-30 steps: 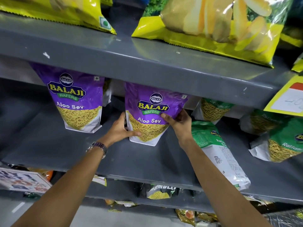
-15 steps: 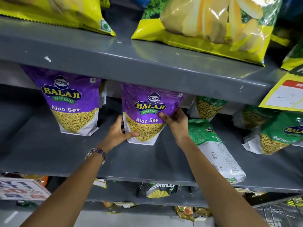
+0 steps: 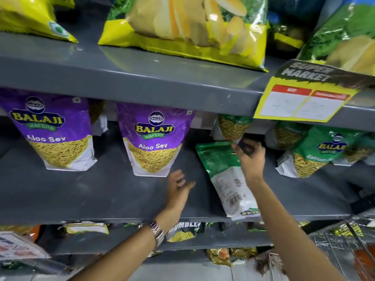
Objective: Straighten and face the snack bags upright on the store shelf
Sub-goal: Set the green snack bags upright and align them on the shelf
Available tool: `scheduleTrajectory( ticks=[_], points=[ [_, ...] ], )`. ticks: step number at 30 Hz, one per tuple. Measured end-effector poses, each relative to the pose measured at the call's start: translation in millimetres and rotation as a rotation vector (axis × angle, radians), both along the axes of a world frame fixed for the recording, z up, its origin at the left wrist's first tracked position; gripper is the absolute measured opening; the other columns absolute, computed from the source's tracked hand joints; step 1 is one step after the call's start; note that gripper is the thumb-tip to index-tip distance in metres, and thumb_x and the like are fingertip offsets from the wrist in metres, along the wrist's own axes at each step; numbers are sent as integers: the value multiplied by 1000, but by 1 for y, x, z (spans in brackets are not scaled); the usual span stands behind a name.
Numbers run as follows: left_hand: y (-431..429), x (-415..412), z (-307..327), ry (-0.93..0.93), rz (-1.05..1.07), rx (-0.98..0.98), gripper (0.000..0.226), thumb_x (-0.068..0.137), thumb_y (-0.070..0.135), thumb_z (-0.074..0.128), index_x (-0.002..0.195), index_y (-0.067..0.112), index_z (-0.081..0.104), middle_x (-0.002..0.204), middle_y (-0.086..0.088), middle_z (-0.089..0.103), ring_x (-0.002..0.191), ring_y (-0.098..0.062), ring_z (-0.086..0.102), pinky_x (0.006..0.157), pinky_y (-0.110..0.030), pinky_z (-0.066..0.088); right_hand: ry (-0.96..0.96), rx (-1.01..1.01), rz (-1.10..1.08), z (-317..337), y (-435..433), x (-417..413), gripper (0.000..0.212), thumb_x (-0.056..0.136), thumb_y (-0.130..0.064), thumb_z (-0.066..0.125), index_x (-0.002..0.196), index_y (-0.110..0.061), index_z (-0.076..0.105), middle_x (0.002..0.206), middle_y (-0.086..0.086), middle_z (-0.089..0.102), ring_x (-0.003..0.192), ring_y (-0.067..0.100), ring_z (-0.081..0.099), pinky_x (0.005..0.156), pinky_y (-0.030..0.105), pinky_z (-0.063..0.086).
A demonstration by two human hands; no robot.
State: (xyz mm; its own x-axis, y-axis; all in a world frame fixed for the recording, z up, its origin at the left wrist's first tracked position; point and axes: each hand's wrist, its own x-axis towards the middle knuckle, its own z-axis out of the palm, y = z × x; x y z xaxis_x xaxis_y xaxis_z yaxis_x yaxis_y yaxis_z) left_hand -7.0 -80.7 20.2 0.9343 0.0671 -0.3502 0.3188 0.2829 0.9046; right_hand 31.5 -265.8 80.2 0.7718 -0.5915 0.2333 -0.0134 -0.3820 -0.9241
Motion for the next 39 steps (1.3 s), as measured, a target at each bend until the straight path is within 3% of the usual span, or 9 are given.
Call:
scheduleTrajectory(
  ticks=[5, 8, 10, 14, 17, 22, 30, 34, 39],
  points=[
    [-54, 4, 9, 248, -437, 4, 51, 77, 28, 73, 118, 14, 45, 120, -3, 52, 106, -15, 50, 75, -35, 50, 536, -8, 51, -30, -86, -15, 30, 79, -34, 70, 91, -11, 55, 96, 9, 63, 87, 22, 57, 74, 32, 43],
    [-77, 2, 9, 224, -449, 17, 21, 78, 29, 71, 94, 21, 59, 96, 0, 65, 91, -14, 58, 88, -40, 49, 750, 112, 216, -30, -98, -30, 39, 87, -41, 59, 58, -18, 46, 51, 0, 43, 45, 15, 39, 47, 24, 32],
    [-87, 1, 10, 232, -394, 19, 18, 77, 29, 72, 88, 19, 62, 83, 3, 66, 79, -12, 60, 81, -35, 52, 810, 138, 299, -36, -101, -32, 48, 87, -47, 55, 52, -22, 33, 47, -1, 28, 39, 14, 24, 43, 22, 22],
    [-92, 2, 11, 200, -306, 118, 24, 72, 26, 78, 84, 16, 61, 78, 2, 66, 69, -9, 60, 45, -21, 49, 753, 312, 377, -47, -111, -33, 39, 78, -48, 65, 59, -19, 47, 45, -4, 42, 37, 11, 38, 42, 18, 32],
    [-93, 1, 13, 174, -295, 192, 34, 69, 20, 80, 95, 13, 60, 77, 3, 64, 66, -8, 59, 37, -17, 45, 702, 412, 469, -52, -120, -37, 30, 74, -40, 73, 79, -11, 65, 62, 1, 64, 49, 13, 58, 49, 22, 48],
    [-87, 5, 20, 42, -291, 252, 74, 62, 17, 85, 124, 18, 45, 111, 2, 62, 93, -11, 62, 50, -24, 52, 609, 396, 568, -37, -132, -32, 29, 78, -23, 73, 101, -10, 61, 81, 3, 68, 65, 11, 64, 51, 20, 49],
    [-97, 57, 35, -425, -214, 470, 95, 56, 9, 87, 135, 14, 34, 117, 4, 55, 105, -16, 57, 92, -35, 49, 295, 314, 563, 2, -133, 10, 47, 70, -6, 78, 107, -5, 49, 103, 6, 65, 98, 20, 61, 83, 26, 52],
    [-105, 71, 19, -475, -215, 508, 101, 52, 14, 89, 136, 15, 33, 132, -3, 49, 119, -23, 52, 97, -46, 49, 225, 260, 544, -7, -132, 16, 45, 72, 5, 73, 104, -8, 45, 100, 7, 64, 98, 25, 61, 78, 27, 52],
    [-108, 74, 1, -480, -242, 473, 103, 57, 4, 86, 141, 18, 27, 124, -3, 50, 116, -22, 54, 96, -39, 50, 203, 311, 558, -26, -139, 3, 57, 70, 8, 74, 112, -7, 39, 100, 2, 62, 98, 24, 61, 85, 35, 56]
  ],
)
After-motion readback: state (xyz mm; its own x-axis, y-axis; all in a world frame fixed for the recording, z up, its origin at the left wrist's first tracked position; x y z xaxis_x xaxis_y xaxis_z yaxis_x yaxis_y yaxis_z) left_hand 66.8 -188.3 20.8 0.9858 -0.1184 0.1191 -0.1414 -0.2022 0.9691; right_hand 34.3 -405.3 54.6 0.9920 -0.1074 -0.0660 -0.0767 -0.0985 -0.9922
